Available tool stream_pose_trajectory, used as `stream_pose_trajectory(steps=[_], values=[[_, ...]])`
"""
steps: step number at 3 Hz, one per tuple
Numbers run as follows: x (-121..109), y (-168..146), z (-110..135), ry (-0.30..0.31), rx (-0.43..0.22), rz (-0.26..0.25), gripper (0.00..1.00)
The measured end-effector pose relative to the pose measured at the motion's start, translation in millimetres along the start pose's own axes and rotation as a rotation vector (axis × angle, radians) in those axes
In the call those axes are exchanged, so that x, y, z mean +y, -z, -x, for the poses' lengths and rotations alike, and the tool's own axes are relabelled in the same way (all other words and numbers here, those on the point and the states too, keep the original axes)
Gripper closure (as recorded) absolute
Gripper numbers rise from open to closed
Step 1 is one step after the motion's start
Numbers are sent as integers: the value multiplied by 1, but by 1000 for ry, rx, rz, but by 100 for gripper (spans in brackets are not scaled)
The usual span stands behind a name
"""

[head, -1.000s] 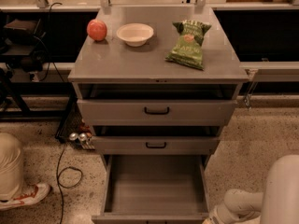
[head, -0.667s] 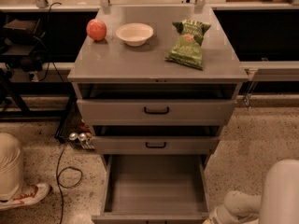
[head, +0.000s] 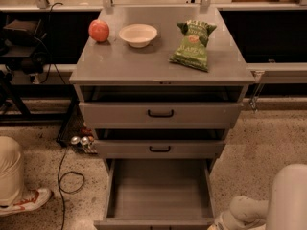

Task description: Close bottom drawer

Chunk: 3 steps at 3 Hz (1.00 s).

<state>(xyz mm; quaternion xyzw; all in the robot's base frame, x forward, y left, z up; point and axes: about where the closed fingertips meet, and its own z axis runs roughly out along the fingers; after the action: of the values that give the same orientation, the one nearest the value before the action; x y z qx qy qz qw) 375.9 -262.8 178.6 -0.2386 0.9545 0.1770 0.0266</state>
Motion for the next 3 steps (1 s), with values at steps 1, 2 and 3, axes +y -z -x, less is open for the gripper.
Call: stream_pose_trajectory(steps=[1,2,3], values=[[-1,-1,10,16,-26,-11,100],[0,0,15,25,-38,-11,100],[4,1,41,81,-103,-14,100]])
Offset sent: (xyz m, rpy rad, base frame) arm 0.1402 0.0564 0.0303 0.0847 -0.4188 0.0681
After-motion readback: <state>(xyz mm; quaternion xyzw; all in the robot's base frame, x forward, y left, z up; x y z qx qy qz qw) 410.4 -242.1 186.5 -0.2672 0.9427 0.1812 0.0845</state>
